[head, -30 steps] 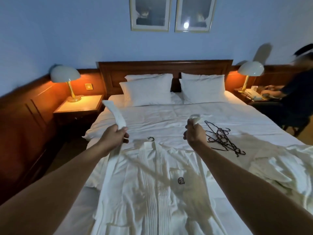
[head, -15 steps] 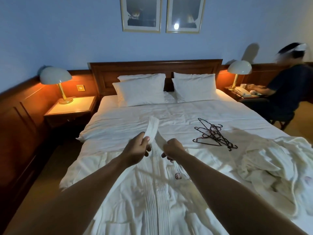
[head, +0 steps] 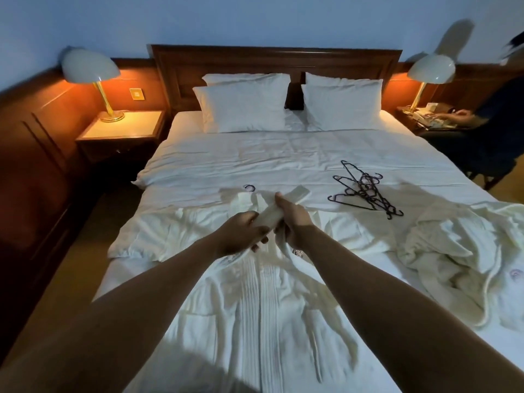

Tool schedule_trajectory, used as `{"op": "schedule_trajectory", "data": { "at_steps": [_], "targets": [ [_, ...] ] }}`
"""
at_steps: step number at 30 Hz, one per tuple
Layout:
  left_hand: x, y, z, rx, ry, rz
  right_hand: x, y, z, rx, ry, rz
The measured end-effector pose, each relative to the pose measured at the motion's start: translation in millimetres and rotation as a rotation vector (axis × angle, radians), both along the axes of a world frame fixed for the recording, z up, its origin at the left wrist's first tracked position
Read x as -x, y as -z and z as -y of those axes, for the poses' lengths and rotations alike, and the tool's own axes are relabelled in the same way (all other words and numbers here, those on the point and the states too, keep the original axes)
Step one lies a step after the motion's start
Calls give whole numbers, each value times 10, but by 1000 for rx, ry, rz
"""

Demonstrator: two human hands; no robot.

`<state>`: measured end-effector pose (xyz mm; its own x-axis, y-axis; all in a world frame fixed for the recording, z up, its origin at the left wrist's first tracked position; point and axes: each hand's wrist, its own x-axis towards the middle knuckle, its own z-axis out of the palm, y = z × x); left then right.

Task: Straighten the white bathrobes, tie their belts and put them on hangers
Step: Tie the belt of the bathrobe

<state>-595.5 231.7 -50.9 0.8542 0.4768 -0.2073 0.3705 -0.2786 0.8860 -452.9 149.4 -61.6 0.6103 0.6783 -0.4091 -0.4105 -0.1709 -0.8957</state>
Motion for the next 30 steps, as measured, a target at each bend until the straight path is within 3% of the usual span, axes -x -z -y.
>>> {"op": "schedule_trajectory", "data": {
  "at_steps": [3, 5, 7, 10, 12, 13, 15, 18, 21, 24, 26, 30],
  "targets": [
    [135, 132, -43, 38, -47, -84, -38, -71, 117, -177, -181, -64],
    [194, 220, -126, -40, -132, -102, -59, -67, 202, -114, -418, 78],
    [212, 221, -193, -4, -207, -96, -28, -66, 242, 50, -629, 415],
    [225, 118, -189, 303, -267, -18, 39, -2, 237, 290, -936, 1106],
    [230, 117, -173, 552, -319, 42, 94, 80, 249, 407, -841, 1496],
    [232, 137, -178, 620, -358, 38, 117, 114, 266, 416, -743, 1581],
    [217, 222, -189, 646, -405, -23, 179, 218, 278, 397, -651, 1611],
    [240, 321, -189, 693, -264, -133, 314, 403, 277, 361, -653, 1616],
    [238, 421, -154, 848, -348, -100, 389, 602, 276, 238, -678, 1480],
    [217, 615, -139, 741, -433, -91, 402, 760, 337, 91, -648, 1221],
    [179, 855, -194, 660, -569, -137, 389, 921, 428, 44, -507, 1028],
    [172, 1228, -260, 502, -796, -211, 368, 1335, 579, -4, -155, 910]
  ]
}}
